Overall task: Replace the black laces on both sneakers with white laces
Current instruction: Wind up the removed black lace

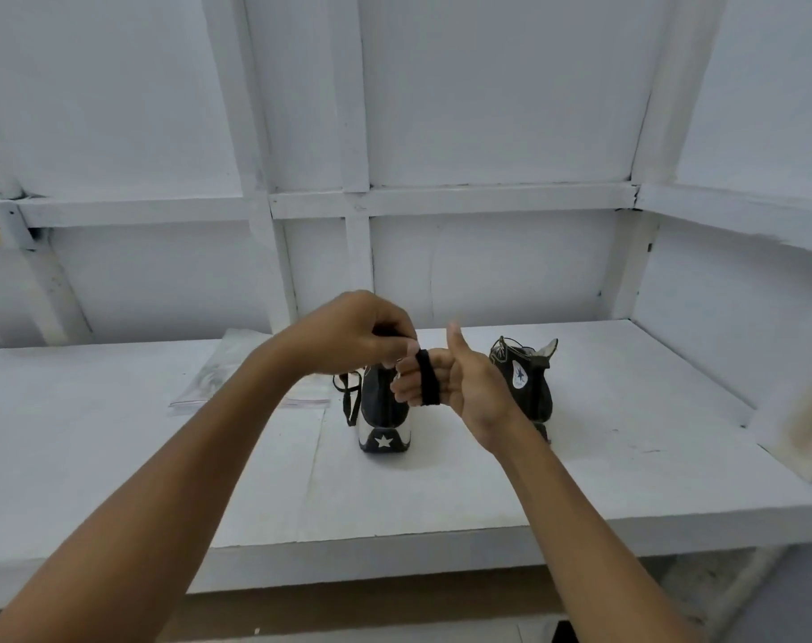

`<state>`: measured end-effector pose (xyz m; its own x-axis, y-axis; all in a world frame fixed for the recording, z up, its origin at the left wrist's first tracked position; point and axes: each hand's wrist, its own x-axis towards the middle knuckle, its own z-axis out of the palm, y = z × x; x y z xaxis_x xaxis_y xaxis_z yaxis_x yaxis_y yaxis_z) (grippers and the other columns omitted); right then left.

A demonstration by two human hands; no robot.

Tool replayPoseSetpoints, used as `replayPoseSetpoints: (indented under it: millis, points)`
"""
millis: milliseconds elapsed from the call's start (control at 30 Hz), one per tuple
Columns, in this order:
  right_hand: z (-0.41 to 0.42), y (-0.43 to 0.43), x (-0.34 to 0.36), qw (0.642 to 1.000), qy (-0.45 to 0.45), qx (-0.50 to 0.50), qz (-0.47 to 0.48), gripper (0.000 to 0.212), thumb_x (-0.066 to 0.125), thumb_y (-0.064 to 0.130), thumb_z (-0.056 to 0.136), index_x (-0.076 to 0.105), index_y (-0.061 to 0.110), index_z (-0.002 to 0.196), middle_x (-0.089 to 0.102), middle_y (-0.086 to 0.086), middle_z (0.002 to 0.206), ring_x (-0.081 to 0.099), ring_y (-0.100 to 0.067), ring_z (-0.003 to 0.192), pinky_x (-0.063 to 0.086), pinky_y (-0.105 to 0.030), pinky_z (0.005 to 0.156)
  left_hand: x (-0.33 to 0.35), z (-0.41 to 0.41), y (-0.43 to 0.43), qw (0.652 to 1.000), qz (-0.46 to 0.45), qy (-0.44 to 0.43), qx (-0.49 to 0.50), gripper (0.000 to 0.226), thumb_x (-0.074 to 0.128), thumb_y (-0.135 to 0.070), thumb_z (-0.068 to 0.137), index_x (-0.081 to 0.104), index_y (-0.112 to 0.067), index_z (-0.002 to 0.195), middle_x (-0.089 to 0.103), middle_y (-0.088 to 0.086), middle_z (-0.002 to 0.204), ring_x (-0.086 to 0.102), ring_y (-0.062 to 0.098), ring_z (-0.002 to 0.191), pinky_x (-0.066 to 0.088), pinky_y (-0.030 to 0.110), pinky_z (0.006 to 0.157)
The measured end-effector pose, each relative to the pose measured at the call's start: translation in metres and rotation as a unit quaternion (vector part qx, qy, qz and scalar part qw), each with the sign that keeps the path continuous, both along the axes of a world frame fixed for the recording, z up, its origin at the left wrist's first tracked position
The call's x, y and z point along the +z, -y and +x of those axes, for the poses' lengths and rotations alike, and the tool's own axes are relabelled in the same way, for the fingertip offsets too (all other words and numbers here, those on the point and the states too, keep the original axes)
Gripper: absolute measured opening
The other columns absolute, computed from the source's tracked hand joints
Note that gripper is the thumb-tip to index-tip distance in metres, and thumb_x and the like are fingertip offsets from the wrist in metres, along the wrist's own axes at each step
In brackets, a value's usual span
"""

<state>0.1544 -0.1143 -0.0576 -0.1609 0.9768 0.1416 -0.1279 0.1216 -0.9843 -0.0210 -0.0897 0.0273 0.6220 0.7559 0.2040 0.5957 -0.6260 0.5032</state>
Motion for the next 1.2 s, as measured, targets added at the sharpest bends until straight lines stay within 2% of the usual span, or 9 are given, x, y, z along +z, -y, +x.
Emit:
replayPoseSetpoints:
  millis: [167, 267, 367, 500, 600, 733, 933, 1067, 1200]
  points:
    - [0.014, 0.006, 0.006, 0.994, -0.079, 0.063, -0.037, 0.069, 0.023, 0.05, 0.103, 0.067, 0.0, 0.084, 0.065, -0.011, 0.064, 0.06, -0.023, 0.058, 0.048, -0.033, 0.063, -0.008, 0.004, -0.02, 0.989, 0.043, 0.136, 0.038, 0.007, 0.07, -0.025, 0.091, 0.075, -0.023, 0.087, 0.071, -0.007, 0.067, 0.063, 0.036, 0.069, 0.05, 0.043, 0.064]
    - [0.022, 0.011, 0.009, 0.983, -0.145, 0.095, -0.067, 0.07, 0.027, 0.049, 0.102, 0.071, 0.002, 0.074, 0.062, -0.01, 0.06, 0.058, -0.02, 0.052, 0.049, -0.028, 0.056, -0.03, 0.014, -0.028, 0.983, 0.038, 0.169, 0.057, 0.01, 0.069, -0.025, 0.092, 0.074, -0.024, 0.084, 0.066, -0.012, 0.06, 0.055, 0.007, 0.055, 0.043, 0.023, 0.057]
    - [0.028, 0.014, 0.01, 0.961, -0.25, 0.102, -0.06, 0.072, 0.027, 0.049, 0.101, 0.078, 0.002, 0.081, 0.071, -0.014, 0.078, 0.069, -0.025, 0.069, 0.057, -0.032, 0.066, -0.057, 0.025, -0.026, 0.991, 0.018, 0.124, 0.051, 0.023, 0.062, -0.024, 0.097, 0.067, -0.032, 0.076, 0.066, -0.014, 0.06, 0.058, 0.007, 0.058, 0.049, 0.028, 0.062]
    - [0.035, 0.005, 0.009, 0.93, -0.357, 0.077, -0.04, 0.07, 0.03, 0.05, 0.101, 0.065, -0.009, 0.117, 0.064, -0.027, 0.123, 0.064, -0.036, 0.113, 0.053, -0.04, 0.098, -0.073, 0.039, -0.018, 0.998, -0.052, -0.037, 0.005, 0.025, 0.051, -0.02, 0.101, 0.066, -0.031, 0.085, 0.069, -0.012, 0.068, 0.059, 0.006, 0.068, 0.047, 0.026, 0.071]
    - [0.037, -0.006, 0.006, 0.953, -0.302, 0.01, -0.029, 0.068, 0.026, 0.048, 0.103, 0.049, -0.008, 0.133, 0.059, -0.024, 0.132, 0.059, -0.032, 0.122, 0.049, -0.039, 0.102, -0.064, 0.048, -0.007, 0.991, -0.073, -0.107, -0.034, 0.022, 0.05, -0.025, 0.103, 0.07, -0.017, 0.102, 0.067, -0.013, 0.068, 0.052, -0.003, 0.058, 0.038, 0.015, 0.061]
    - [0.039, -0.012, 0.001, 0.985, -0.163, -0.045, -0.018, 0.063, 0.023, 0.049, 0.103, 0.057, 0.001, 0.124, 0.062, -0.02, 0.129, 0.062, -0.028, 0.118, 0.045, -0.038, 0.106, -0.033, 0.05, 0.001, 0.989, -0.045, -0.13, -0.054, 0.021, 0.056, -0.028, 0.1, 0.068, -0.029, 0.082, 0.065, -0.013, 0.064, 0.053, -0.003, 0.061, 0.039, 0.014, 0.061]
    - [0.04, 0.001, 0.012, 0.998, 0.025, -0.06, 0.013, 0.072, 0.024, 0.05, 0.104, 0.073, -0.001, 0.094, 0.074, -0.024, 0.088, 0.072, -0.033, 0.079, 0.056, -0.032, 0.069, 0.013, 0.045, -0.01, 0.997, 0.057, -0.037, -0.035, 0.014, 0.066, -0.025, 0.094, 0.07, -0.027, 0.081, 0.066, -0.01, 0.065, 0.056, -0.001, 0.056, 0.041, 0.01, 0.057]
    - [0.042, 0.006, 0.021, 0.998, 0.014, -0.051, 0.018, 0.071, 0.03, 0.05, 0.103, 0.072, 0.001, 0.072, 0.068, -0.021, 0.066, 0.064, -0.029, 0.056, 0.05, -0.029, 0.055, 0.013, 0.044, -0.029, 0.996, 0.071, 0.049, -0.017, 0.014, 0.071, -0.028, 0.091, 0.069, -0.034, 0.078, 0.067, -0.005, 0.065, 0.05, 0.0, 0.051, 0.038, 0.011, 0.053]
    - [0.046, 0.005, 0.023, 0.996, -0.091, -0.015, -0.007, 0.068, 0.029, 0.049, 0.103, 0.069, 0.001, 0.077, 0.067, -0.014, 0.063, 0.064, -0.026, 0.057, 0.05, -0.029, 0.057, -0.012, 0.049, -0.042, 0.991, 0.07, 0.11, 0.011, 0.012, 0.066, -0.028, 0.094, 0.073, -0.021, 0.086, 0.062, -0.006, 0.061, 0.045, 0.002, 0.046, 0.035, 0.012, 0.051]
